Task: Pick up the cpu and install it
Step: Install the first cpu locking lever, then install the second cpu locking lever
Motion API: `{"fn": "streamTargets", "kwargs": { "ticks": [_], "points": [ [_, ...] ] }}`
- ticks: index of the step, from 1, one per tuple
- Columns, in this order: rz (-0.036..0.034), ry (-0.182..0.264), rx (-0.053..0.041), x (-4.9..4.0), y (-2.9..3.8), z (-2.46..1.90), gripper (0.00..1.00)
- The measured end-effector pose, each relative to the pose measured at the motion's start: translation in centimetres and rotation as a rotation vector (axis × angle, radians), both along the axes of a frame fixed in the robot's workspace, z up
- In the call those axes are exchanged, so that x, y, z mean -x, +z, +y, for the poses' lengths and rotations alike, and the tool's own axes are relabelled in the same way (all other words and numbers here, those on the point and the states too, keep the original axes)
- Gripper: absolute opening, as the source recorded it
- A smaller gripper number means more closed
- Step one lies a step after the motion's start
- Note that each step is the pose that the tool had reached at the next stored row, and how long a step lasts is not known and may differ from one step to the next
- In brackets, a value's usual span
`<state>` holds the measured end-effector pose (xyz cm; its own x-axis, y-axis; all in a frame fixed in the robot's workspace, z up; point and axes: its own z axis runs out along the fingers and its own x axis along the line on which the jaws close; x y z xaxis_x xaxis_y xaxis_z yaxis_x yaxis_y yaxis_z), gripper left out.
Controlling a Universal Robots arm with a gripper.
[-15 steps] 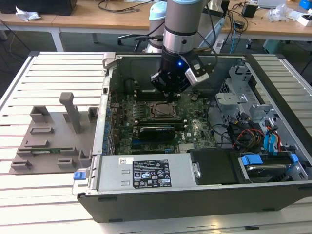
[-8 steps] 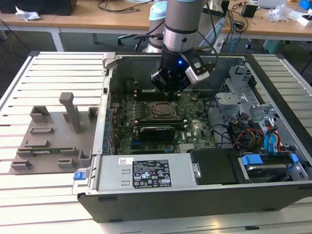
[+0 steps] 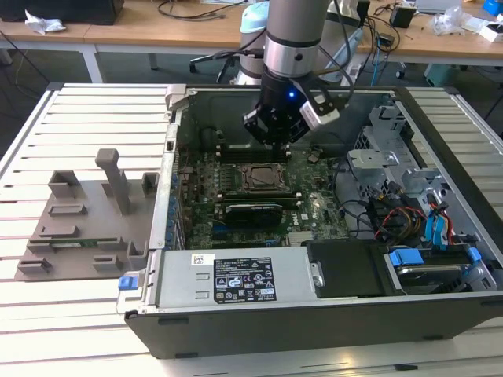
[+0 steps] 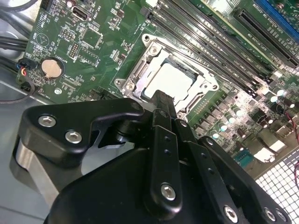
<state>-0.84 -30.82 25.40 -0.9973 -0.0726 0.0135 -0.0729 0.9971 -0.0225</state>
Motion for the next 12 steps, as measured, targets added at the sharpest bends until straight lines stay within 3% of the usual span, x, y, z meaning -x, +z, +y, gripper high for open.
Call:
{"fn": "streamTargets", "kwargs": {
  "ticks": [12],
  "points": [
    [0.0001,0.000,0.0003,0.00,0.23,-0.04,0.11]
  ]
}}
